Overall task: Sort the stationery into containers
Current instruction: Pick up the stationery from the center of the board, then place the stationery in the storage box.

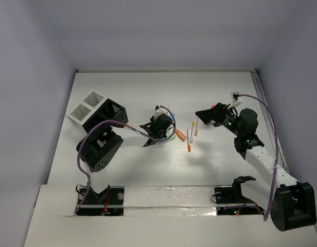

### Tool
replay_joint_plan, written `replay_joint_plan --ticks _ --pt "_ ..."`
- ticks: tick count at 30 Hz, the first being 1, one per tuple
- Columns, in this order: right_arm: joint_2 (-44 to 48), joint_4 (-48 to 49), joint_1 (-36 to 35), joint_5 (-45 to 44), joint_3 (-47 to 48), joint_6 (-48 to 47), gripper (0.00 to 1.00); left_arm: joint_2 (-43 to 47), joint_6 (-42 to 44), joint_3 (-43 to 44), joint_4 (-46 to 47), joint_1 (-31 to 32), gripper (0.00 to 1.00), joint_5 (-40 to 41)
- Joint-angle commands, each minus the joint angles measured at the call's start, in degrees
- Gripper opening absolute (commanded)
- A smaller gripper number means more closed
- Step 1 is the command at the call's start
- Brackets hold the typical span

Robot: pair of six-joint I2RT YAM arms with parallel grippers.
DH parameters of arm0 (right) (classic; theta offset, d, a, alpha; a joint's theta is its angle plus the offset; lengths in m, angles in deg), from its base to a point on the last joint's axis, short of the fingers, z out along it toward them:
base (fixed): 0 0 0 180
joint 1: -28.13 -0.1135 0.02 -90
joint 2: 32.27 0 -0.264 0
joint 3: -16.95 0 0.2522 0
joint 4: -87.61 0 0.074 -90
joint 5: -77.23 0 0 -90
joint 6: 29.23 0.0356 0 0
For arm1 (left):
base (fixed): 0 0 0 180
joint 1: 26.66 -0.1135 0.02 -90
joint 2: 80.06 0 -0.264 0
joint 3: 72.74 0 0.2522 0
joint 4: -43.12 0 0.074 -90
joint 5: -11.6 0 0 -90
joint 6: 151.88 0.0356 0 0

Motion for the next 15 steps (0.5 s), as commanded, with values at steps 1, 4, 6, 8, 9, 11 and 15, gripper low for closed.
replay_joint_plan --ticks 1,4,6,8,9,11,15 --pt "0.7 0.9 -0.4 -0.9 2.6 -1.3 1.00 -0.7 2.0 2.3 0.0 0.0 0.23 4.5" --pt "0.8 1.2 -0.4 -0.7 2.6 -1.2 1.00 0.3 2.8 3.9 -0.4 0.0 0.11 5.9" --pt "0.8 1.2 -0.4 -0.9 2.5 -1.2 1.00 1.7 3.5 5.2 -1.3 -1.4 0.09 7.5" --pt "0.5 1.4 -0.4 -0.6 2.4 -1.0 1.00 5.0 4.6 7.5 -1.7 -2.8 0.09 8.1" --pt "0.4 1.6 -0.4 -0.4 2.5 -1.0 1.00 6.4 4.8 8.3 -2.1 -5.0 0.09 7.7" --pt "0.4 1.5 -0.9 -0.6 2.5 -1.0 1.00 10.4 4.3 10.3 -2.3 -7.8 0.09 5.5" --pt "-0.5 2.4 -1.4 -0.8 2.3 -0.7 1.00 15.5 2.7 13.1 -1.0 -15.7 0.11 1.6"
